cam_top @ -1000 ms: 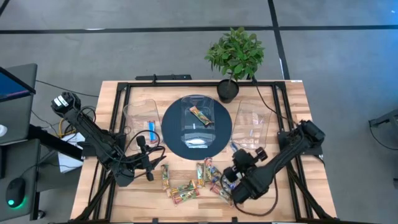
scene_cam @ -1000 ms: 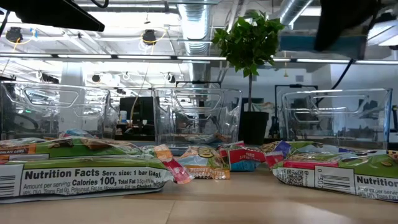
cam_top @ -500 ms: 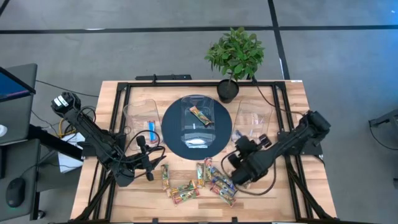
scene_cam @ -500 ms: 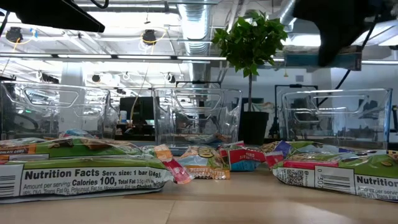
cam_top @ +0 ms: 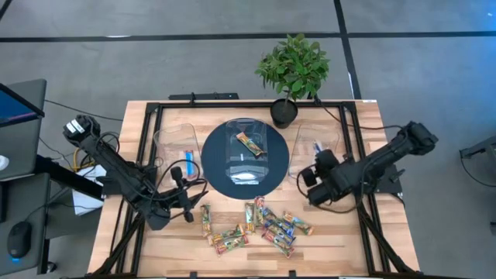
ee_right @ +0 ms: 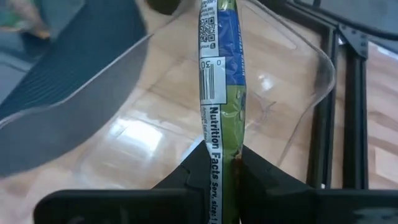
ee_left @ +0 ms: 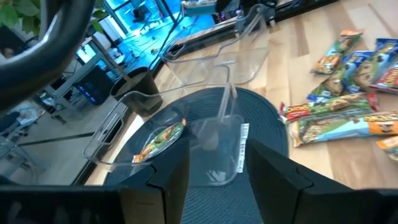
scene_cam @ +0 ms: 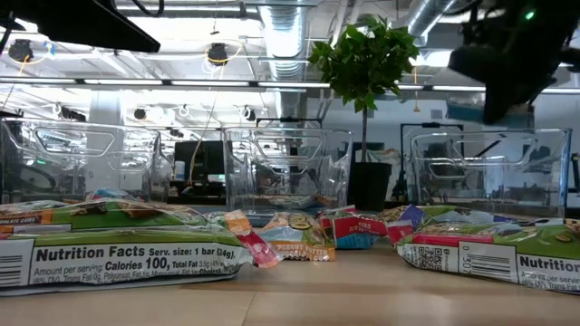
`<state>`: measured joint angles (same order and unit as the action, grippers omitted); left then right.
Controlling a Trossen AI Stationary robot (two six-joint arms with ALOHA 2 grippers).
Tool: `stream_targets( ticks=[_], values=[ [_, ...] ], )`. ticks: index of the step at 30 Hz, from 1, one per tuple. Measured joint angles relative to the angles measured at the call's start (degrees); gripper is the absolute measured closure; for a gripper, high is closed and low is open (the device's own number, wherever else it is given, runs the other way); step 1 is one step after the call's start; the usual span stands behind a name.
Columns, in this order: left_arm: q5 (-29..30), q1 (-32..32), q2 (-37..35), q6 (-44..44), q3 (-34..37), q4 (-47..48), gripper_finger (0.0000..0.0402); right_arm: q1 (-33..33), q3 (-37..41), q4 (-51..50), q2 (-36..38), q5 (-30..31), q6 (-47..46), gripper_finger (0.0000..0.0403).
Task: Pick and place Granola Bars by type
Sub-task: Put the blue granola bar into the right transparent bin, then put the yellow granola bar into the middle transparent bin
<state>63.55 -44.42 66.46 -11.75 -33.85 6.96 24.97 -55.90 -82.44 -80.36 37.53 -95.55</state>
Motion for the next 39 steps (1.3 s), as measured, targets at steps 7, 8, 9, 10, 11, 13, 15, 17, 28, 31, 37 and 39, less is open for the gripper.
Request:
stream_targets(
  ticks=[7,8,9,10,11,13,15,17,28,31,37,39],
  values=[
    [-1.3,2.1,0.0,-0.6,0.0,0.0,0.0250,-7.9,0.7,1.1,0.8,-0.1,2.6,0.0357],
    [-1.6,2.2,0.0,-0.6,0.0,0.0,0.0250,-9.3,0.7,1.2,0.4,-0.1,3.4,0.0355],
    [-1.8,2.3,0.0,-0.7,0.0,0.0,0.0250,-10.6,0.7,1.4,0.0,-0.1,4.3,0.0353],
    [-1.8,2.4,0.0,-0.7,0.0,0.0,0.0250,-12.0,0.7,1.8,-0.5,-0.1,5.2,0.0351],
    [-1.8,2.4,0.0,-0.7,0.0,0.0,0.0250,-13.3,0.7,1.8,-0.9,-0.1,5.9,0.0349],
    [-1.8,2.4,0.0,-0.8,0.0,0.0,0.0250,-15.8,0.7,2.3,-2.1,-0.2,7.9,0.0345],
    [-1.8,2.4,0.0,-0.9,0.0,0.0,0.0250,-18.1,0.7,3.1,-3.4,-1.2,9.5,0.0339],
    [-1.8,2.4,0.0,-0.9,0.0,0.1,0.0250,-19.9,0.7,3.5,-4.8,-2.5,11.0,0.0331],
    [-1.8,2.4,0.0,-0.9,0.0,0.2,0.0250,-20.5,0.7,6.2,-7.3,-4.0,16.2,0.0250],
    [-1.8,2.4,0.0,-0.9,0.0,0.1,0.0250,-17.5,0.2,6.9,-5.5,-3.8,17.5,0.0233],
    [-4.8,2.4,0.0,-0.8,0.0,0.1,0.0250,-7.0,-3.9,7.0,-2.6,0.8,17.6,0.0219],
    [-7.2,2.4,0.0,-0.8,0.0,0.1,0.0250,-2.6,-5.2,7.7,-2.1,3.6,17.6,0.0219]
  ],
)
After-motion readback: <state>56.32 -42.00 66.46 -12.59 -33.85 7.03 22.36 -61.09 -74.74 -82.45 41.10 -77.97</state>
